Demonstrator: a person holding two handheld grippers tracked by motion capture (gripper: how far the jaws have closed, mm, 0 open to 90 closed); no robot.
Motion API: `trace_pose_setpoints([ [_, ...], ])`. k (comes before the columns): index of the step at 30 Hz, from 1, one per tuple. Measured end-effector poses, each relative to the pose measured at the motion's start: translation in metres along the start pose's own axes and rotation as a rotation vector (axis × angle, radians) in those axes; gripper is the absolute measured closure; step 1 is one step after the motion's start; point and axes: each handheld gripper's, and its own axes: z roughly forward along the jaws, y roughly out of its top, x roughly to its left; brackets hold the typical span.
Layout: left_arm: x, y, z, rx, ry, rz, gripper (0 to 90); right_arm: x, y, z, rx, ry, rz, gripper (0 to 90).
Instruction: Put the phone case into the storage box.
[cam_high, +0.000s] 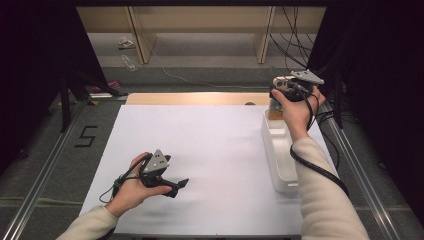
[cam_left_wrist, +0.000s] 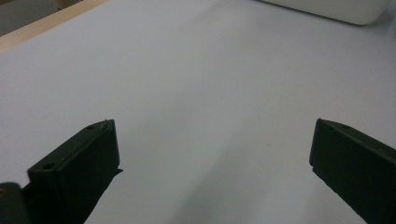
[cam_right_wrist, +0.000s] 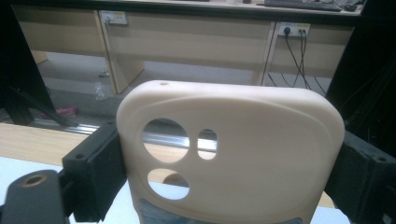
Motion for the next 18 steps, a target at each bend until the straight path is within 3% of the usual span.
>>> trace_pose_setpoints([
  [18,0.0001,0.0001,0.0002,0.000,-0.002,-0.001,1.2,-0.0003,0.0011,0.0067,0.010,0.001,0.003,12.1],
])
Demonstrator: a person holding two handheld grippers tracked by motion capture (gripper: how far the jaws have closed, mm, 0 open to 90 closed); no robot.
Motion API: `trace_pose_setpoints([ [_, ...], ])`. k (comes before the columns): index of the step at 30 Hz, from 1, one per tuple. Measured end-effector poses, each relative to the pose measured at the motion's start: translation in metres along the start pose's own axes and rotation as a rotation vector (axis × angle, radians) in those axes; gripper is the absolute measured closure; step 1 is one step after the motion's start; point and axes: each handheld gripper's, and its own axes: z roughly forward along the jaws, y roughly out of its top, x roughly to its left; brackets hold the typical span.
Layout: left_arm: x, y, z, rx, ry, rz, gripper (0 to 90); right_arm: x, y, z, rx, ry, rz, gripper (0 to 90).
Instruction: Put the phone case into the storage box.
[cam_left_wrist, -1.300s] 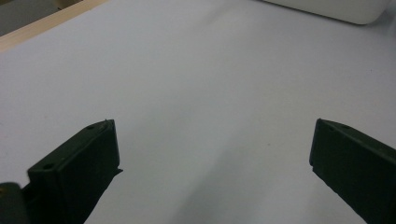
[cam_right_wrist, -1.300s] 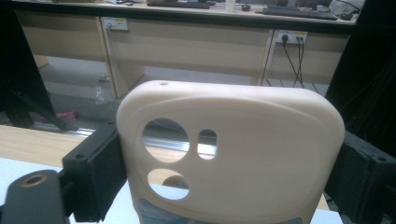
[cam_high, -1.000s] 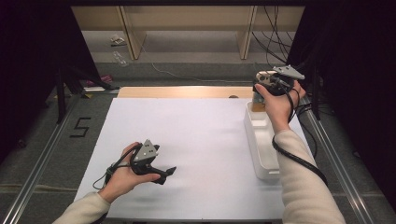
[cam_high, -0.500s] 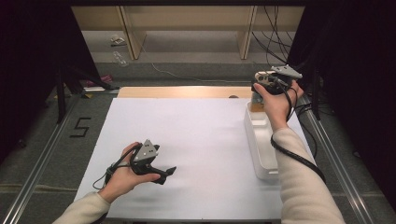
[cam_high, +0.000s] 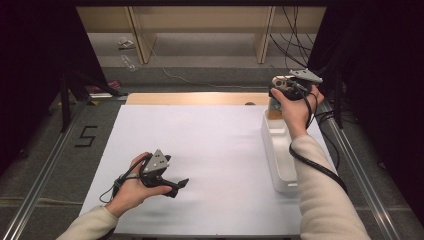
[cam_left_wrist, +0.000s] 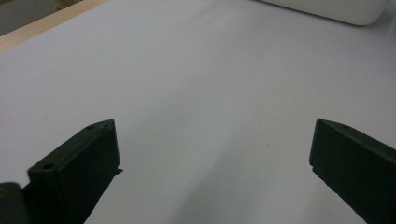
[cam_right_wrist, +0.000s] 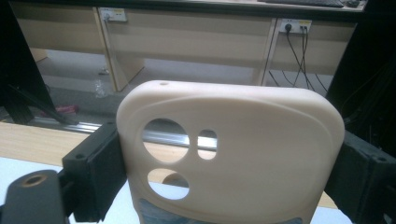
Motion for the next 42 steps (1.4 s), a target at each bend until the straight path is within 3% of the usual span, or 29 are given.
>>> trace_pose_setpoints([
  [42,0.000,0.000,0.000,-0.001,0.000,0.001,1.2,-0.001,-0.008,0.017,0.045,0.004,-0.017,11.9],
])
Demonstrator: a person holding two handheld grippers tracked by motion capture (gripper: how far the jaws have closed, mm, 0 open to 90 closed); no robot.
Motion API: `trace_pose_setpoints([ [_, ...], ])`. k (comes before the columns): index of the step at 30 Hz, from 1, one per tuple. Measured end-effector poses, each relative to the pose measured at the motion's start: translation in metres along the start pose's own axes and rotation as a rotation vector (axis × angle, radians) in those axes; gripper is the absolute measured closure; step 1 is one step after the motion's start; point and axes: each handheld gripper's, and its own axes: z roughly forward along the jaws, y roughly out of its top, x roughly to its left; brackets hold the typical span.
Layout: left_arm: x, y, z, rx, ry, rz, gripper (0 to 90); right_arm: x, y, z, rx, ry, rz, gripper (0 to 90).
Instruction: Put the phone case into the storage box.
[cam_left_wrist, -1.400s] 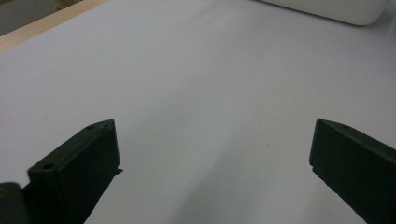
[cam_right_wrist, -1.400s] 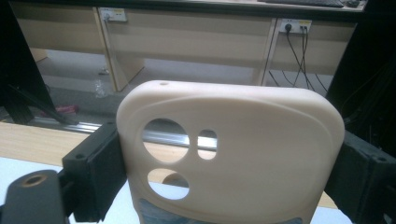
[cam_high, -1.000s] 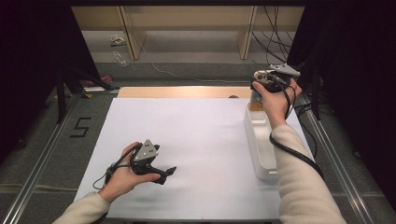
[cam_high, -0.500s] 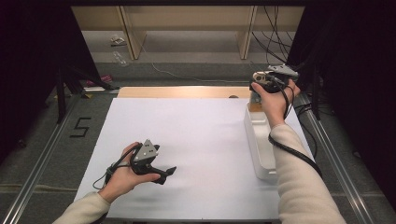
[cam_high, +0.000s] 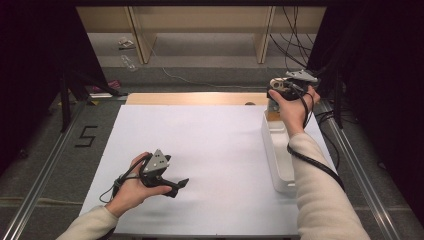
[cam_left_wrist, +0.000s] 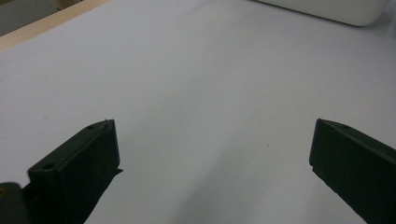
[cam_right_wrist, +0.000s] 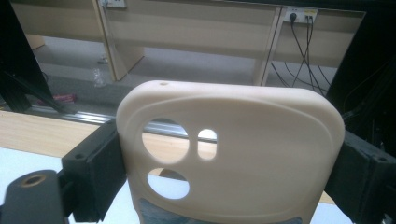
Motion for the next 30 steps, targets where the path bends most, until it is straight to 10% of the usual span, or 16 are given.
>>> trace_pose_setpoints([
  [30,0.000,0.000,0.000,-0.001,-0.002,-0.001,1.2,0.000,-0.016,0.008,0.039,0.010,0.001,11.8],
])
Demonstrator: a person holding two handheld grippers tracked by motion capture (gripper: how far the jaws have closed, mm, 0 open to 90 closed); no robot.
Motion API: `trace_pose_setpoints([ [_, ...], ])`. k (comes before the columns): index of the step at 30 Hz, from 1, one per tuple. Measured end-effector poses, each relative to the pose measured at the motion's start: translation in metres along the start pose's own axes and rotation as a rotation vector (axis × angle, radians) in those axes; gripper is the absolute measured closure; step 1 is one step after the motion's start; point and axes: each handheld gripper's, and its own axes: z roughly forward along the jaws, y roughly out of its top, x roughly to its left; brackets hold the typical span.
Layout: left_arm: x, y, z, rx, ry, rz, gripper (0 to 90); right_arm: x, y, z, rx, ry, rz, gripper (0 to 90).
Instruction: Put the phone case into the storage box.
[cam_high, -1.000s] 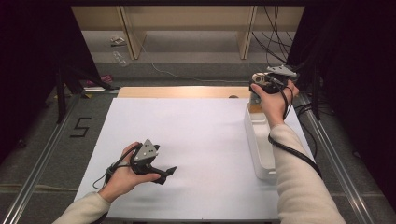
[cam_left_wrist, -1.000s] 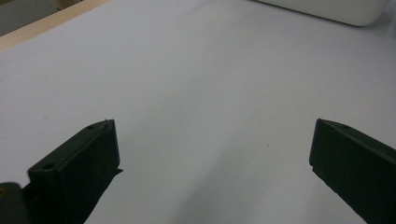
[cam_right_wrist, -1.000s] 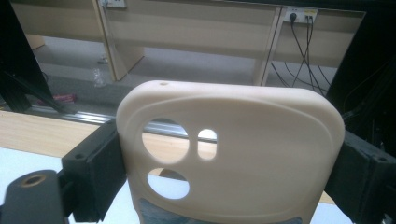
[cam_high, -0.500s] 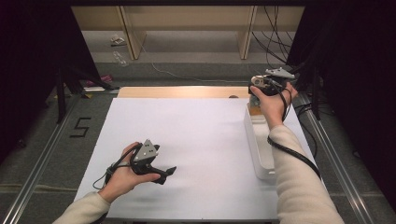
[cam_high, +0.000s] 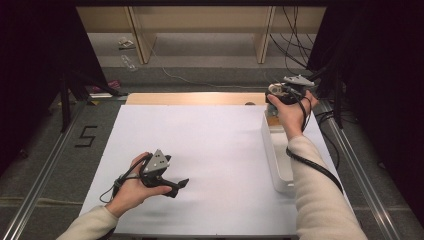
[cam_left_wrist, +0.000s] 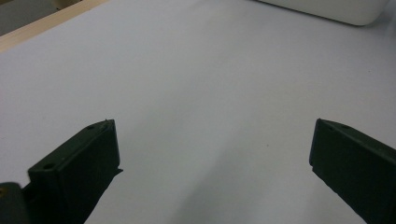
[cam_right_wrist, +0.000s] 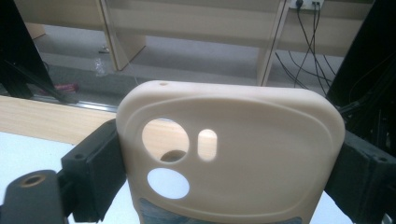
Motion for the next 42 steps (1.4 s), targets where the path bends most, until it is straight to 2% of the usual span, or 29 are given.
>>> trace_pose_setpoints([
  [42,0.000,0.000,0.001,0.001,-0.002,0.000,1.3,0.000,-0.014,0.009,0.034,-0.001,0.013,11.8],
])
